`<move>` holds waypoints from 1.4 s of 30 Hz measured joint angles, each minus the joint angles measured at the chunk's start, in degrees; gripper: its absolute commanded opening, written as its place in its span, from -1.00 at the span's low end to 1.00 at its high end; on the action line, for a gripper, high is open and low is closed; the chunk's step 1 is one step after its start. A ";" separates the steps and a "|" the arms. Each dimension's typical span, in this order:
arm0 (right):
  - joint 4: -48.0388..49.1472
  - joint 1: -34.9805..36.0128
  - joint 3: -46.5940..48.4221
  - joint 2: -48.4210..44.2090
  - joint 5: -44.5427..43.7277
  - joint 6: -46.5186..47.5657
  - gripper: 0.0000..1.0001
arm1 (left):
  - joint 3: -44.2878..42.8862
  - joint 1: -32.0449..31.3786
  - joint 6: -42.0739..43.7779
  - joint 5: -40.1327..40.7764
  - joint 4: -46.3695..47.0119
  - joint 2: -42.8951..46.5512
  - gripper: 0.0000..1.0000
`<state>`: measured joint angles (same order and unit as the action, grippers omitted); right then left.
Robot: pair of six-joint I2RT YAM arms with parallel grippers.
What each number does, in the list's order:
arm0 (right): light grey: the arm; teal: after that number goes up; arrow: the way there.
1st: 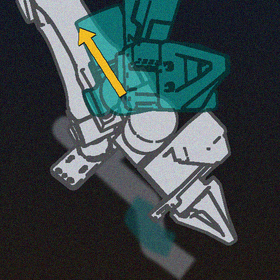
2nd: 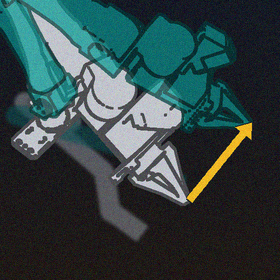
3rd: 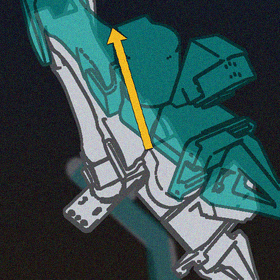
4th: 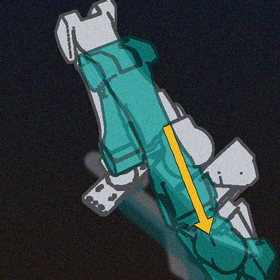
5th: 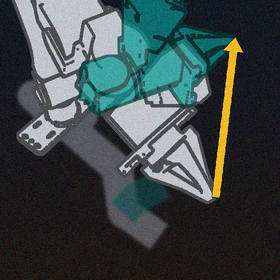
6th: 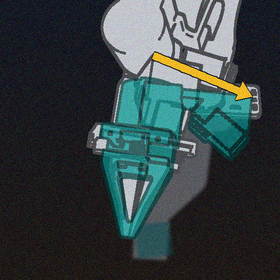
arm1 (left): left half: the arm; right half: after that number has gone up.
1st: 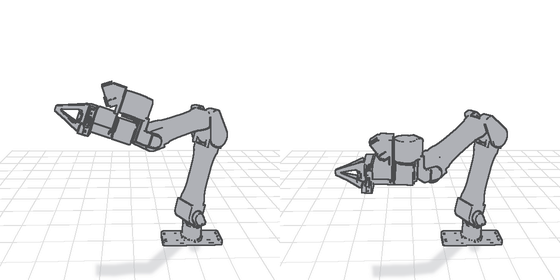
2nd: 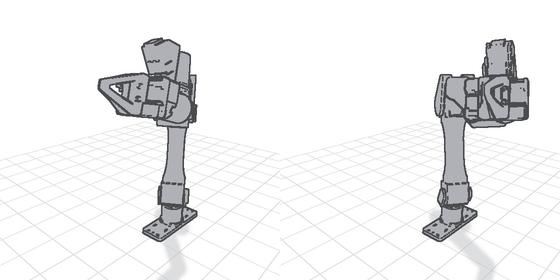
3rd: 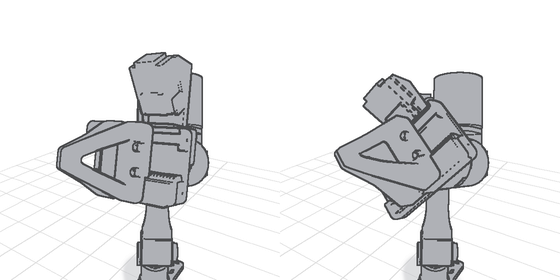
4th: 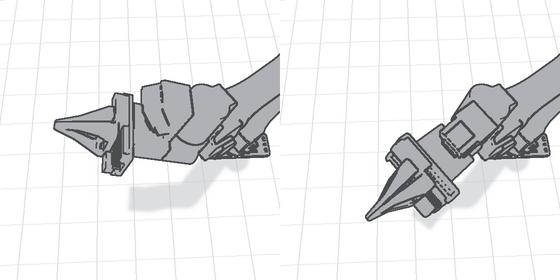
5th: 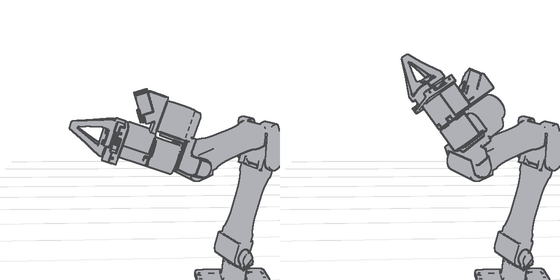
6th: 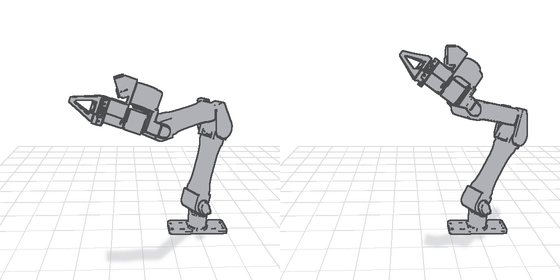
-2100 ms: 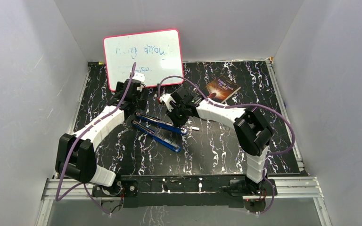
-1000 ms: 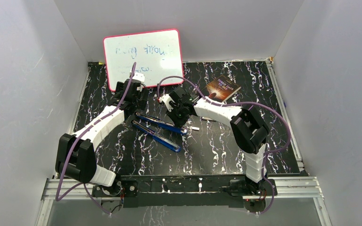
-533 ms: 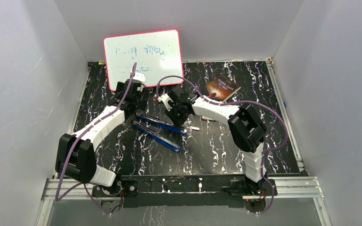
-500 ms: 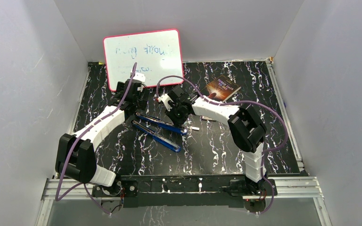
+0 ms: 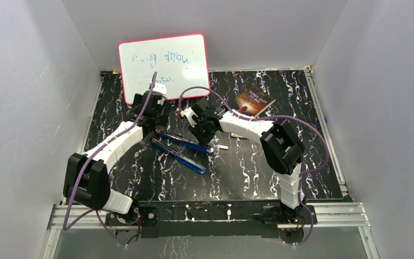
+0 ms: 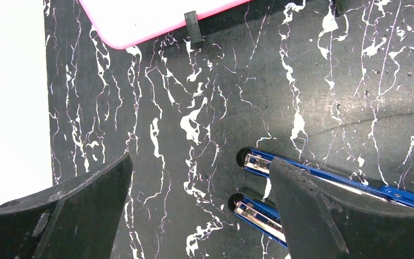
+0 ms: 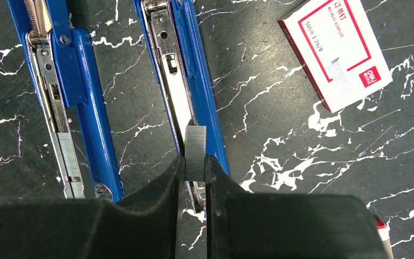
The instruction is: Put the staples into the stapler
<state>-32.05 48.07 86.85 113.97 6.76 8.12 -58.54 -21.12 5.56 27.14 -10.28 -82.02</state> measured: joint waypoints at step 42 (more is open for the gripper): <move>6.27 3.69 -3.41 -7.32 -0.72 -6.43 -0.98 | -0.24 5.64 -6.54 1.70 3.52 -7.91 0.96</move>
<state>-25.78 51.77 83.44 106.65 6.04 1.69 -58.78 -15.49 -0.97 28.84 -6.76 -89.93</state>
